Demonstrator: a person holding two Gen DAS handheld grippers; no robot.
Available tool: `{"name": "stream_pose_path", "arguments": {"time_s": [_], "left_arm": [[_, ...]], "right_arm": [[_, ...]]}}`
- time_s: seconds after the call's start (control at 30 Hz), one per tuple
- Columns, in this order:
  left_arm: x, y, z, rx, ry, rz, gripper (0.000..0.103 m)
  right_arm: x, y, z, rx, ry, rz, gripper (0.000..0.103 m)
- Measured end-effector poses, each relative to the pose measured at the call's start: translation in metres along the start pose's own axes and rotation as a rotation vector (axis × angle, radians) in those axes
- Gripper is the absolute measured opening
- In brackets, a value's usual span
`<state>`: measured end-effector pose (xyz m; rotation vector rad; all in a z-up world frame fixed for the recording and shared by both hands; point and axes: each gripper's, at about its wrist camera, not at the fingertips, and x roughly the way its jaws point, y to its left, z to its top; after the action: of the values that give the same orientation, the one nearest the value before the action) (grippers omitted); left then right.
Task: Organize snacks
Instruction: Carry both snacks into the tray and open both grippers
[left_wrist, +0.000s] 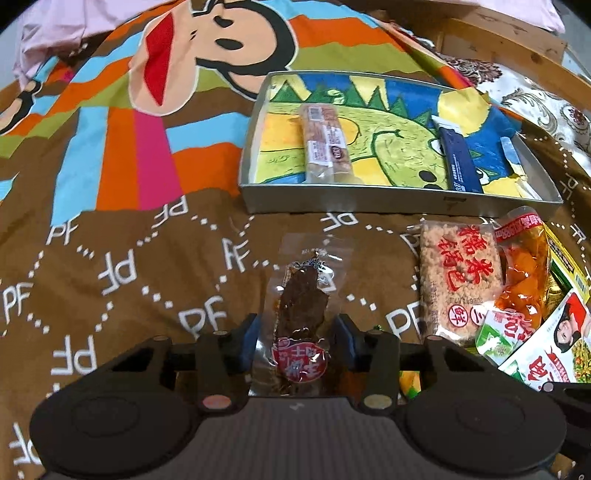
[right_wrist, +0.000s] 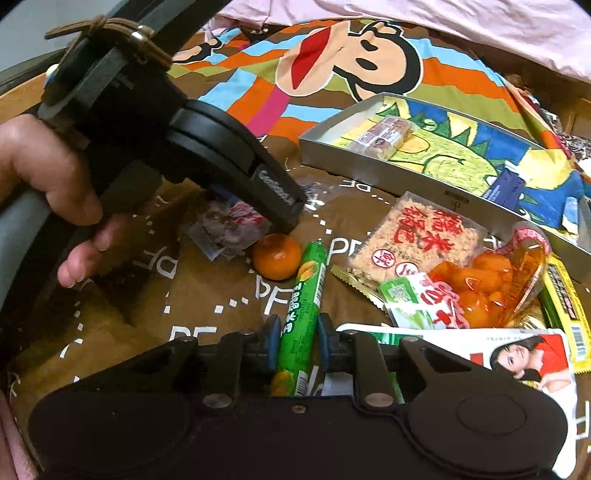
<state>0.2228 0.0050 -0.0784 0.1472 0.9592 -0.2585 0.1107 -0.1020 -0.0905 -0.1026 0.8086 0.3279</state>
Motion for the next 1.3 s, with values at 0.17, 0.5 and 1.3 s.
{"name": "stream_pose_path", "arguments": {"time_s": [0.17, 0.5, 1.3], "left_arm": [[-0.012, 0.015, -0.004, -0.119, 0.004, -0.028, 0.045], [-0.039, 0.017, -0.01, -0.145, -0.104, -0.022, 0.044], [-0.063, 0.024, 0.012, -0.237, -0.373, -0.032, 0.044]], "right_arm": [[-0.01, 0.0, -0.003, 0.0, -0.027, -0.021, 0.02], [-0.02, 0.022, -0.011, -0.2, -0.091, -0.167, 0.019], [-0.015, 0.015, 0.006, -0.519, -0.353, -0.453, 0.019]]}}
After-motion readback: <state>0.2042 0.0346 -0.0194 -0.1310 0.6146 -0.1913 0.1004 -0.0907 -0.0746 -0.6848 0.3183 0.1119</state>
